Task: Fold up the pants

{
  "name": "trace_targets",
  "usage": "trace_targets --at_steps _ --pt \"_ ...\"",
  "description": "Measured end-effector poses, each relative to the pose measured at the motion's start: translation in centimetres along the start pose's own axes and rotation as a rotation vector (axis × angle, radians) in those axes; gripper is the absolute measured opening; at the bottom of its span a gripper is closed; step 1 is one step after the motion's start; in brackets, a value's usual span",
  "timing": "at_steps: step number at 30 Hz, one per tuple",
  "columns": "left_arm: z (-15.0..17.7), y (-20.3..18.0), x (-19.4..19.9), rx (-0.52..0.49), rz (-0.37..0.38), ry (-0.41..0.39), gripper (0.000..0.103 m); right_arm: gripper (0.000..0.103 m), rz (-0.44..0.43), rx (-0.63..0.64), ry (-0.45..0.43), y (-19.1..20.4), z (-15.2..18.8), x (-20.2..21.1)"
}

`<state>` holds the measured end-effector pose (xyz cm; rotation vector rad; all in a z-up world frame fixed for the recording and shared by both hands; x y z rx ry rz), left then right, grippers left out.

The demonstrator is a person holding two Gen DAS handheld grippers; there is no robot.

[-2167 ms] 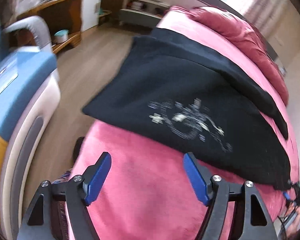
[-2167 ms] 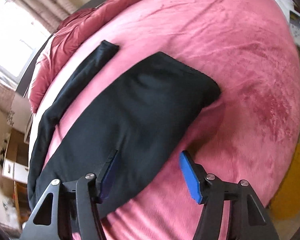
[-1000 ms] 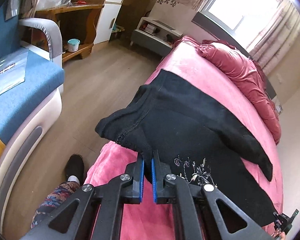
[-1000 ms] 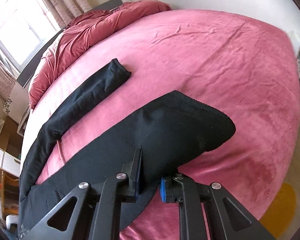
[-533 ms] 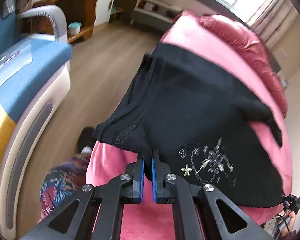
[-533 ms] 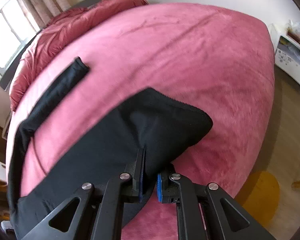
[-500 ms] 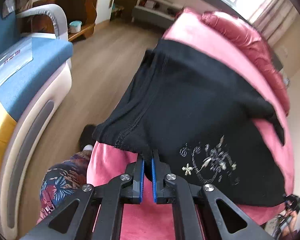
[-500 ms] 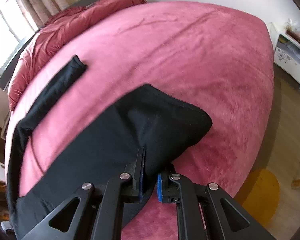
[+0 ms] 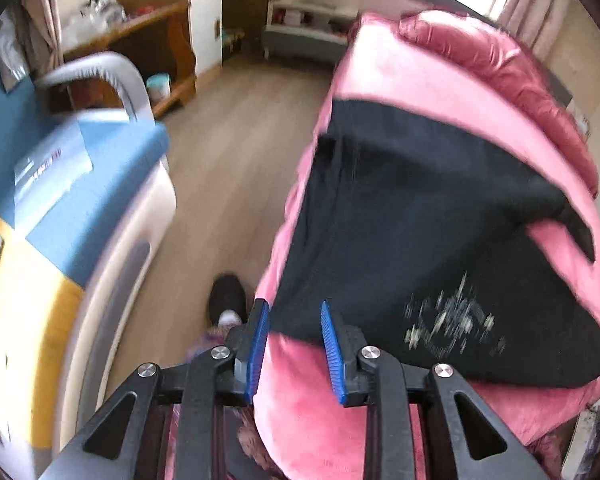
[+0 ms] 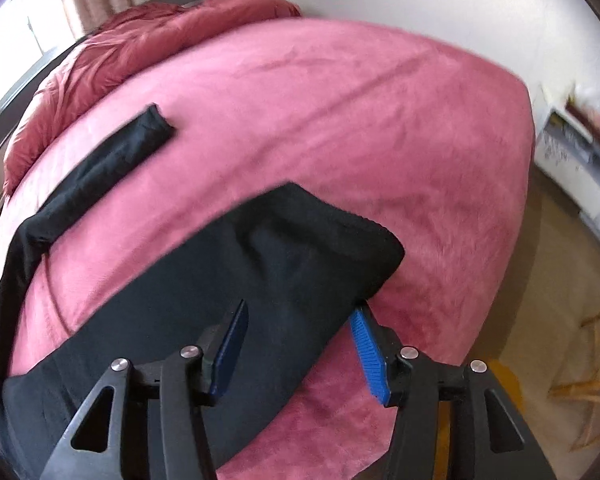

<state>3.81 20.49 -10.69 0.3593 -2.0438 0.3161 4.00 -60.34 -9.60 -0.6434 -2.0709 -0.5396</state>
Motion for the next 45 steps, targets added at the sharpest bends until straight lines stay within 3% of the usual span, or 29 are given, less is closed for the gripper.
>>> trace_targets --at_steps 6,9,14,23,25,32,35,36,41,45 --pt "-7.3 -0.6 -2.8 0.098 0.123 0.001 0.029 0.062 -0.094 0.154 -0.050 7.7 -0.4 2.1" --pt "-10.5 -1.9 -5.3 0.097 0.125 0.005 0.030 0.064 -0.177 0.278 -0.017 13.2 1.2 1.8" --pt "-14.9 -4.3 -9.9 0.143 0.166 0.068 0.035 0.064 -0.270 0.382 0.053 19.4 3.8 0.5" --pt "-21.4 -5.9 -18.2 0.299 0.183 0.146 0.037 0.065 -0.355 0.502 0.102 28.1 7.1 -0.4" --pt "-21.9 -5.9 -19.8 0.349 0.200 0.177 0.043 0.066 -0.367 0.505 0.112 29.0 7.4 -0.5" --pt "-23.5 -6.0 -22.8 0.417 0.225 0.234 0.043 0.068 -0.364 0.496 0.139 30.1 7.1 -1.7" --pt "-24.0 -6.5 -23.1 0.409 0.230 0.230 0.040 0.068 -0.359 0.482 0.151 30.1 7.1 -2.4" --pt "-24.2 -6.8 -23.0 0.386 0.230 0.225 0.032 0.068 -0.354 0.482 0.152 30.1 7.1 -2.6" --pt "-24.2 -8.3 -20.6 0.225 0.187 0.140 0.011 0.068 -0.344 0.476 0.160 30.1 7.4 -3.0" --pt "-24.0 -9.2 -15.1 0.188 0.301 0.007 0.009 0.068 -0.342 0.462 0.156 29.8 7.3 -3.1"
Point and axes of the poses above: each gripper's, at about its wrist camera, not at the fingertips, and x roughly against the way its jaws point, y to its left, z to its underside, the point moved 7 cm from there along -x, roughly the way its jaws point, and after that the axes turned 4 degrees about -z, right-handed, at the moved point
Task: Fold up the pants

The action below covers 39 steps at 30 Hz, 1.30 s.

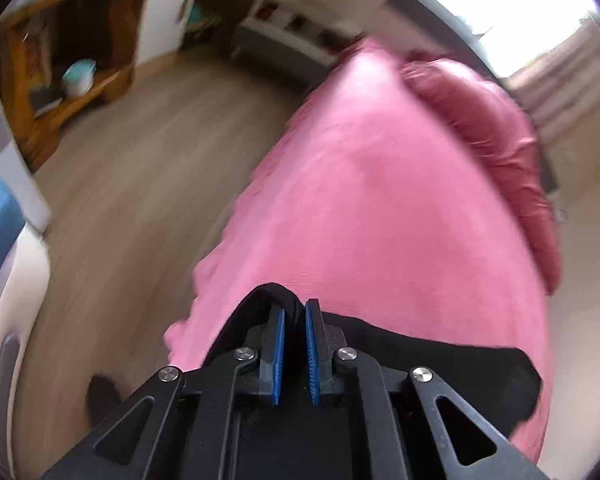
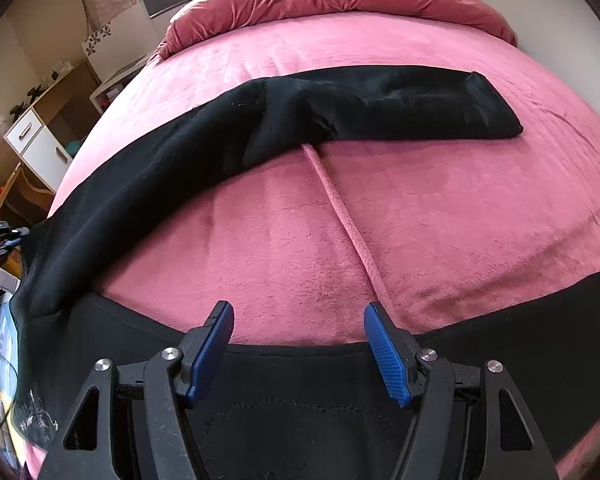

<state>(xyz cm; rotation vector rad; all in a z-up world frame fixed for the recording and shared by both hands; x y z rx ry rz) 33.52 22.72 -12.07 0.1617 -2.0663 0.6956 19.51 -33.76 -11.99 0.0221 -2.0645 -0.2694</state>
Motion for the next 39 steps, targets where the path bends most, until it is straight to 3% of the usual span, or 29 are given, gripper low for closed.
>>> trace_targets --at_steps 4,7,11,14,23,25,29,33,38,39 --pt "3.0 -3.8 7.4 -0.105 0.236 -0.054 0.008 0.068 -0.009 -0.010 -0.020 0.1 -0.5 0.5" --pt "6.1 -5.2 12.8 -0.166 0.371 -0.090 0.008 0.068 -0.040 -0.028 -0.039 0.2 -1.5 1.2" --pt "10.5 -5.1 19.1 -0.212 0.522 -0.119 0.008 0.068 -0.086 -0.054 -0.059 0.4 -3.3 1.6" --pt "14.0 -4.2 22.4 -0.261 0.572 -0.114 0.007 0.068 -0.125 -0.068 -0.074 1.1 -4.9 1.8" --pt "21.8 -1.7 24.0 -0.273 0.588 -0.023 0.007 0.067 -0.242 -0.174 -0.067 3.1 -11.3 -0.5" --pt "22.0 -1.4 23.6 -0.252 0.590 -0.010 0.006 0.063 -0.249 -0.209 -0.060 3.4 -13.1 -1.9" --pt "22.5 -1.1 23.4 -0.244 0.589 0.001 0.006 0.043 -0.230 -0.261 -0.054 3.4 -15.9 -4.4" --pt "22.7 -0.9 23.2 -0.249 0.579 0.020 0.006 0.042 -0.218 -0.285 -0.052 3.7 -18.5 -6.3" --pt "22.1 -0.5 23.0 -0.248 0.561 0.027 0.006 0.042 -0.140 -0.269 0.029 3.7 -20.3 -9.9" --pt "21.8 -0.3 23.0 -0.241 0.553 0.023 0.006 0.036 -0.126 -0.259 0.046 3.8 -20.5 -10.7"
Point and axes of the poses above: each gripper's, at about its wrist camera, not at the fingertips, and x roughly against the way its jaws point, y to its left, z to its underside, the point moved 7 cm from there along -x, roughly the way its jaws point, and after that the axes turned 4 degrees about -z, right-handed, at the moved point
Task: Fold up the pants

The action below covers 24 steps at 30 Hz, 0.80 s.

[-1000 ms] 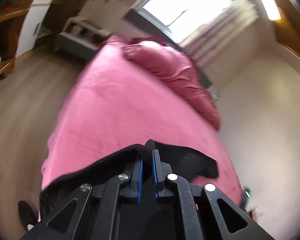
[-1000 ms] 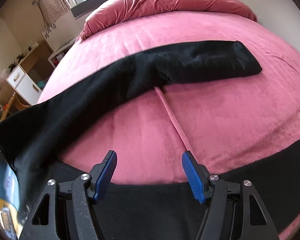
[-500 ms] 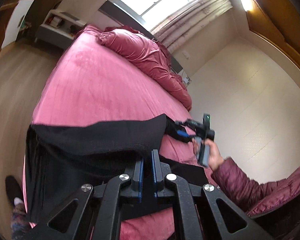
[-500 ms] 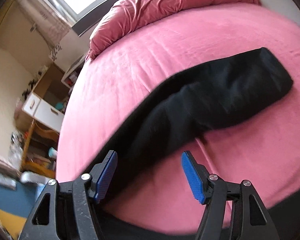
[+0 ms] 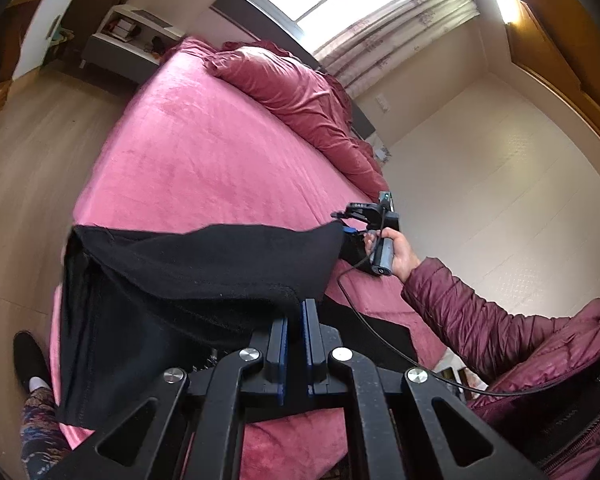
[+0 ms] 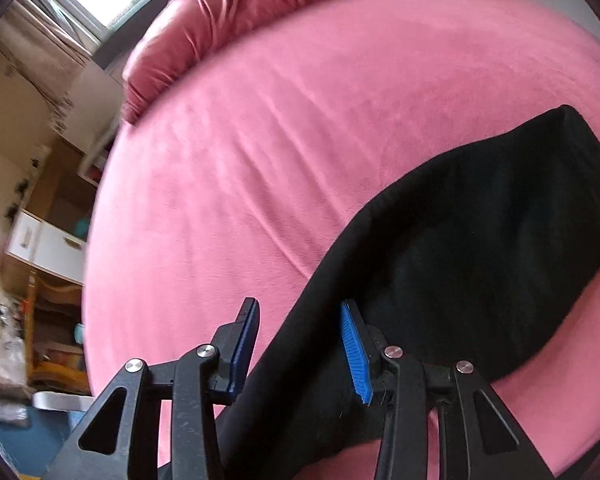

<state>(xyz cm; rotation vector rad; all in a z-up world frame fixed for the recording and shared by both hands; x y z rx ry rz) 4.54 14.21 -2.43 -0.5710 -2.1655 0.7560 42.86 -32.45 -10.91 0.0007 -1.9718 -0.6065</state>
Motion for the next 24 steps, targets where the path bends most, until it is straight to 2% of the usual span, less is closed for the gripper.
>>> trace_targets --at_steps 1,2,3,6,8,11,14,16,19,24 --pt "-0.5 0.3 0.0 0.011 -0.005 -0.008 0.006 0.030 0.006 0.014 0.009 0.0 -0.1 -0.6" --pt "-0.9 0.6 -0.1 0.015 -0.018 -0.014 0.006 0.011 0.019 0.031 0.016 0.1 -0.3 -0.9" --pt "-1.6 1.0 -0.2 0.022 -0.041 -0.021 0.006 0.008 0.034 0.049 0.015 0.2 -0.3 -0.9" --pt "-5.2 2.8 -0.8 0.045 -0.126 -0.068 0.006 0.008 0.028 0.111 -0.028 1.3 -1.2 0.1" --pt "-8.7 4.1 -1.0 0.054 -0.185 -0.125 0.006 0.008 -0.007 0.115 -0.073 2.0 -2.0 1.9" --pt "-13.8 6.0 -1.0 0.099 -0.232 -0.212 0.006 0.008 -0.098 0.115 -0.158 2.9 -2.6 5.9" --pt "-17.3 7.4 -1.1 0.123 -0.273 -0.248 0.006 0.008 -0.184 0.161 -0.220 3.7 -1.3 10.3" --pt "-18.3 7.6 -1.4 0.109 -0.297 -0.245 0.006 0.008 -0.244 0.188 -0.254 3.7 0.6 13.1" --pt "-17.8 7.2 -0.9 0.089 -0.294 -0.244 0.006 0.008 -0.292 0.210 -0.265 3.2 3.4 15.6" --pt "-14.2 6.2 1.1 0.053 -0.264 -0.229 0.006 0.007 -0.354 0.200 -0.261 -0.4 10.0 19.2"
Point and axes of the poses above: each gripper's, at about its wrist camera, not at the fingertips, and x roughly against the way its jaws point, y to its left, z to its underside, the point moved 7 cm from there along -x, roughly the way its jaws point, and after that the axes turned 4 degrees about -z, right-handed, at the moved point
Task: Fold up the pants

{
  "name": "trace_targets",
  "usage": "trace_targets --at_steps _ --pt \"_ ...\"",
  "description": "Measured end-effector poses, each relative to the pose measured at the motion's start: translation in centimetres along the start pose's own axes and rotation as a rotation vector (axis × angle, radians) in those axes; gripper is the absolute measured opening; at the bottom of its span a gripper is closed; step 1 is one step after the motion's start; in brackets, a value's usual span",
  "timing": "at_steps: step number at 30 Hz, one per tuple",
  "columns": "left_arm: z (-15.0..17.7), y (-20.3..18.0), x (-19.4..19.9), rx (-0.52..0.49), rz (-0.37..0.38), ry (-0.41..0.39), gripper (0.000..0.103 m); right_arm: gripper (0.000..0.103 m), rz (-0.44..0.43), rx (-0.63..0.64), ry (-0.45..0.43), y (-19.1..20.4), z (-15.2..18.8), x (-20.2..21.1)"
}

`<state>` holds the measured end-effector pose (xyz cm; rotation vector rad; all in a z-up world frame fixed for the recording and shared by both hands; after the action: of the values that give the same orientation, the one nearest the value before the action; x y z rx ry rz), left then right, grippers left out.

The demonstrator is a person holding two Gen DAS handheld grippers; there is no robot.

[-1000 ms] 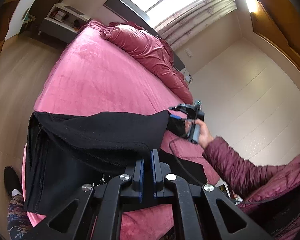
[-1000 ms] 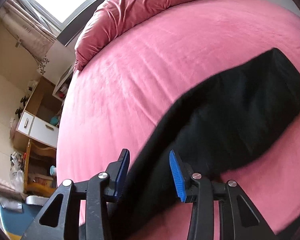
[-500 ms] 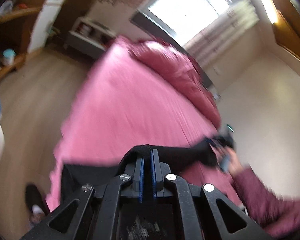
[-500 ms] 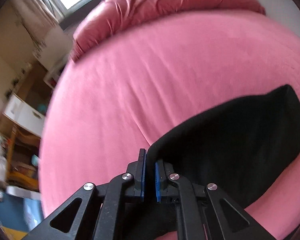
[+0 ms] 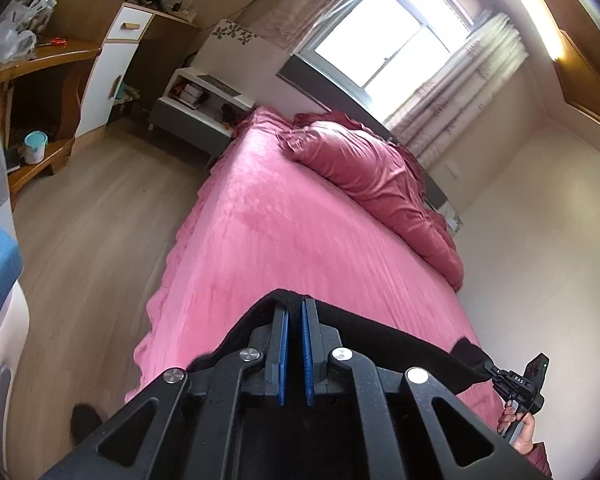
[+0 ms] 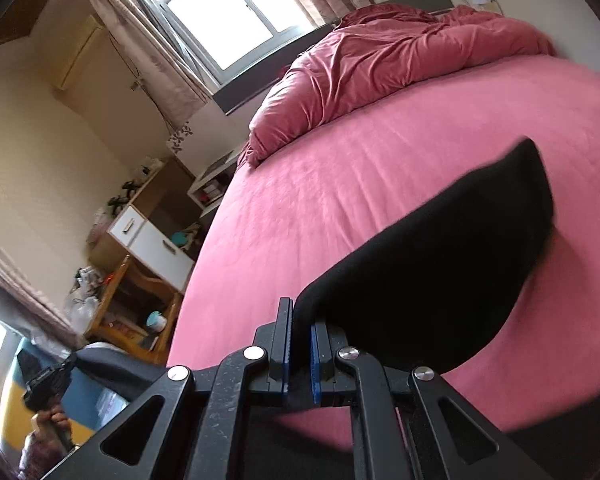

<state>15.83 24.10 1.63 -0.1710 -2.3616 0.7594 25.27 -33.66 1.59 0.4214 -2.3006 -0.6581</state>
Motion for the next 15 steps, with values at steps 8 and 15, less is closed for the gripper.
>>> trace_targets --at_steps 8,15 --pt "8.5 2.9 4.7 0.055 -0.021 0.063 0.006 0.007 0.026 -0.052 0.079 -3.0 10.0 4.5" --pt "15.4 7.0 5.1 0.145 -0.094 0.156 0.006 0.007 0.093 -0.038 0.183 -4.8 16.9 4.8"
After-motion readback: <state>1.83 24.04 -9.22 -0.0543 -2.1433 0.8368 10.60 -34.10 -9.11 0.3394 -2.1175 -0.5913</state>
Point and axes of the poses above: each gripper's, at about its wrist camera, not at the fingertips, and x roughly against the way its jaws point, y to its left, z to its underside, the point moved 7 cm from there along -x, roughly the way its jaws point, and after that the axes turned 4 degrees about -z, right-handed, at the moved point
